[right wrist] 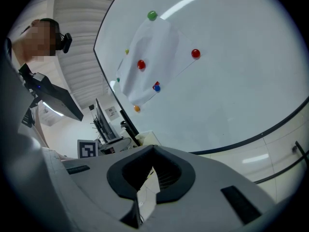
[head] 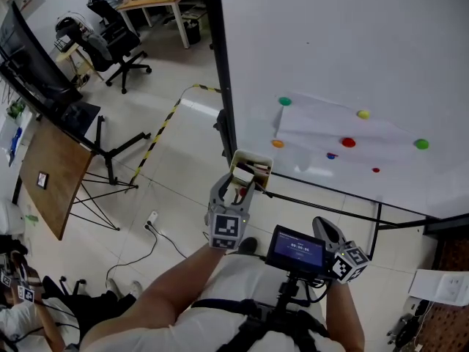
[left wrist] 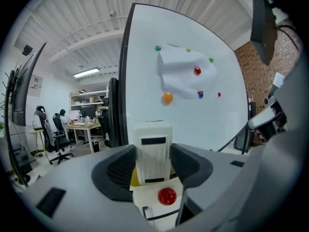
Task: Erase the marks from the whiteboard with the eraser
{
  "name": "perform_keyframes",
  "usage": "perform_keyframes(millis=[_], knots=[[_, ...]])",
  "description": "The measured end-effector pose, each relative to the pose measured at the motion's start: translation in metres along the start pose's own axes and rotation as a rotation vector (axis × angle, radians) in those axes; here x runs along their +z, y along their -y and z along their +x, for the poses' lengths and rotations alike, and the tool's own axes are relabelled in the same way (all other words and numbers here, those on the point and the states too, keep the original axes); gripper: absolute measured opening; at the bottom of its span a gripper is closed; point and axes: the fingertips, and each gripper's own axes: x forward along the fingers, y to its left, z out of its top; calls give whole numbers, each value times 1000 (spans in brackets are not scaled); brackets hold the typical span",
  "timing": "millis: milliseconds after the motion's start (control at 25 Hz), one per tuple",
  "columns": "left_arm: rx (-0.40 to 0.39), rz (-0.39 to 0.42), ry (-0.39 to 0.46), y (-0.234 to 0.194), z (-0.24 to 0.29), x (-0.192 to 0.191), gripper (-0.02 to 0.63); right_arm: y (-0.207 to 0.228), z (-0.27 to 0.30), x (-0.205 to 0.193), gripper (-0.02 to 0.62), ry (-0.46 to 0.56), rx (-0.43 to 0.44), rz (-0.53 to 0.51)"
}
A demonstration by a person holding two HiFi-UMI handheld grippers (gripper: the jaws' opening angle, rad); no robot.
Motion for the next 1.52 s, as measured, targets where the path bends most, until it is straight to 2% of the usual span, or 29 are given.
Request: perform_keyframes(millis=[120, 240, 480, 600, 720, 880, 1080, 1240, 1520], knots=[[-66, -12, 75, -1, -10, 20, 232, -5, 1, -2, 11, 10, -5, -22], [-169, -23, 135, 7, -17, 37, 233, -8, -2, -3, 11, 30, -26, -46], [-373, -26, 175, 40, -17, 51, 233, -3, -25, 17, 11, 121, -124, -66], [-485, -32, 190, 76, -17, 64, 234, 0, -59, 31, 11, 183, -178, -75], [-586, -45, 174, 124, -8, 67, 234, 12, -104, 42, 11, 246, -251, -78], [-700, -22, 160, 192, -1, 72, 235, 31, -160, 46, 11, 310, -312, -93], [-877, -29, 79, 310, -18, 78, 235, 54, -259, 46, 11, 379, -390, -66], [-924, -31, 24, 408, -39, 89, 235, 70, -348, 55, 11, 379, -444, -58], [-1033, -9, 16, 581, -83, 118, 235, 102, -508, 64, 11, 415, -507, -62]])
